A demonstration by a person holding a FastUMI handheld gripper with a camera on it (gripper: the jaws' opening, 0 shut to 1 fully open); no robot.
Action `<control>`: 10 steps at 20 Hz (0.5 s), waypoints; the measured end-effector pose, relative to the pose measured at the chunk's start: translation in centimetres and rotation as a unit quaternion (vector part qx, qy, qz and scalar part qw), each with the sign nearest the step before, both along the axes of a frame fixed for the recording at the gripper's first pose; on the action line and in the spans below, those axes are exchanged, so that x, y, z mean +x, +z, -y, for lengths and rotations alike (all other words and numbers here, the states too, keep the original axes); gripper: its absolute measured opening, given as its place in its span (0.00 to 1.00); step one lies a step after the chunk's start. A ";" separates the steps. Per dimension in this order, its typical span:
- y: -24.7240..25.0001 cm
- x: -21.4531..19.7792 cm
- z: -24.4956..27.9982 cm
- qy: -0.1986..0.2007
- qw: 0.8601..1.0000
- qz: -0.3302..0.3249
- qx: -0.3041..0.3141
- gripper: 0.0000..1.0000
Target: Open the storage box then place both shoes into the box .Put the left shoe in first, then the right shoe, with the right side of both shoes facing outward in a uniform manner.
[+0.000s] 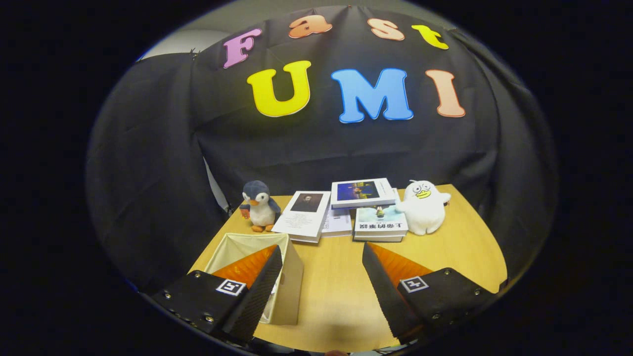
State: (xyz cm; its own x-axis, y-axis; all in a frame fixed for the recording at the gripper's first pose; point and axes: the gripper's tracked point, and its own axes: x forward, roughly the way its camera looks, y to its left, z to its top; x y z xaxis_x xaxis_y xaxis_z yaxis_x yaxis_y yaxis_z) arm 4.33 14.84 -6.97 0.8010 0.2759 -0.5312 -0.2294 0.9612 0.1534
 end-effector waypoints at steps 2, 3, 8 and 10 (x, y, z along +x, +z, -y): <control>1.5 -0.3 2.4 -0.013 1.000 0.023 -0.009 0.98; 2.2 -0.4 3.6 -0.019 0.999 0.033 -0.013 0.98; 6.4 -2.0 8.6 -0.050 0.994 0.096 -0.018 0.98; 7.3 -2.7 10.6 -0.067 0.991 0.115 -0.020 0.98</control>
State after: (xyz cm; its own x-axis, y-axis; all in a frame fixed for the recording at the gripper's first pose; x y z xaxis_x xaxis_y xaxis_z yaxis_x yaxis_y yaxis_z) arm 1.67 4.21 0.36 0.9301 0.1423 -0.3386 -0.1245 0.9895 0.0738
